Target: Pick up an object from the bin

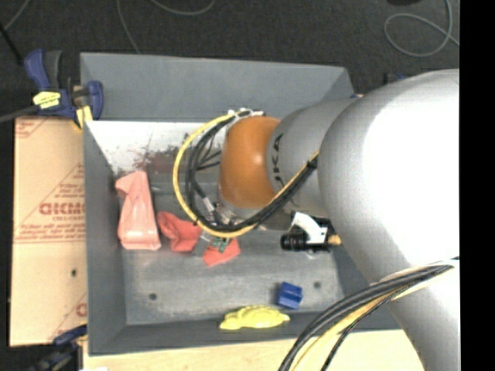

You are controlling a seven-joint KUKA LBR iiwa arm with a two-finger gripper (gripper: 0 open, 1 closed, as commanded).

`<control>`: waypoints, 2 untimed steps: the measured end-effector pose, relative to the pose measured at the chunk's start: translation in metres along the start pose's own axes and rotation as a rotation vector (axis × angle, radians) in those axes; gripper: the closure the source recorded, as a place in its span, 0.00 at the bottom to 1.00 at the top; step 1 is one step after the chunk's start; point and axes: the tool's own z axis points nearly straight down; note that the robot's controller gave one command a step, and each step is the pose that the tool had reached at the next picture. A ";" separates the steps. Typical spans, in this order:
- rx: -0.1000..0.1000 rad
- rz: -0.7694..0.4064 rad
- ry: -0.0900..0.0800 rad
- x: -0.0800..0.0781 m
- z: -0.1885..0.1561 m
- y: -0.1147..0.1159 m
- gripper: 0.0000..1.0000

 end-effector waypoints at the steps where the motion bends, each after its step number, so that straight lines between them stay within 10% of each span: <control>1: 0.000 0.000 0.000 0.000 0.000 0.000 1.00; 2: 0.001 0.001 0.001 0.000 -0.004 -0.001 1.00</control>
Offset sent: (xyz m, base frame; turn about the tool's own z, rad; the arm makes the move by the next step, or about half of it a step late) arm 0.0002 0.0000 0.0498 0.0000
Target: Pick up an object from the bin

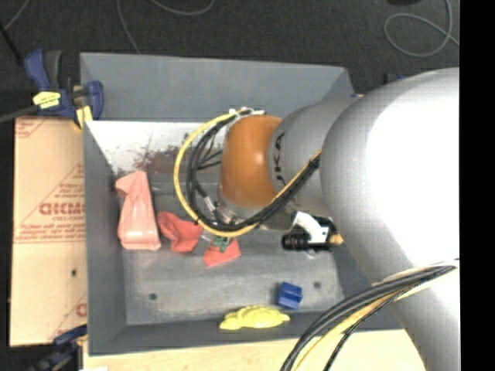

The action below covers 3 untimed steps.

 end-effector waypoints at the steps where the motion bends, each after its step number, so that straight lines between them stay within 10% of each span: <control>1: 0.000 0.000 0.001 0.000 -0.014 0.000 1.00; 3: 0.000 -0.001 -0.001 -0.001 -0.036 0.000 1.00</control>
Offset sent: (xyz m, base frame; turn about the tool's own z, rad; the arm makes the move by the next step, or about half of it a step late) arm -0.0002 0.0000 0.0590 0.0000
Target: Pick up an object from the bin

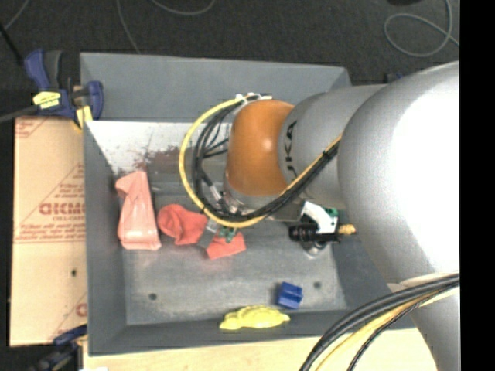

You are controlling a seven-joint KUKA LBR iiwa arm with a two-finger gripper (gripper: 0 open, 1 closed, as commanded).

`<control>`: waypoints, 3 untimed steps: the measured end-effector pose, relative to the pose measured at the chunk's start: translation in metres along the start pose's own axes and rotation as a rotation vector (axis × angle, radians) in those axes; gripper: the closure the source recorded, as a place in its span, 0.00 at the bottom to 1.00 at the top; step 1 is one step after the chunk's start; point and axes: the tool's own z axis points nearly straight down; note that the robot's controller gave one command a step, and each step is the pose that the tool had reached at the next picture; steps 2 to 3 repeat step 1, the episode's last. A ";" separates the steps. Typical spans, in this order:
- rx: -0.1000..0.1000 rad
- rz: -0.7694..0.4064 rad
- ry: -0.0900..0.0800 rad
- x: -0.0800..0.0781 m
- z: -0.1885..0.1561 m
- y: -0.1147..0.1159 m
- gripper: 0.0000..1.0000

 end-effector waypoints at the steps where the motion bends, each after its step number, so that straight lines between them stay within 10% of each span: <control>1: 0.003 -0.001 0.002 0.000 -0.014 -0.001 1.00; 3: 0.003 -0.001 0.002 0.000 -0.014 -0.001 1.00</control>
Offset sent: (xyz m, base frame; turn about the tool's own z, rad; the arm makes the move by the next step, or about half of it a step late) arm -0.0001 0.0000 0.0549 0.0000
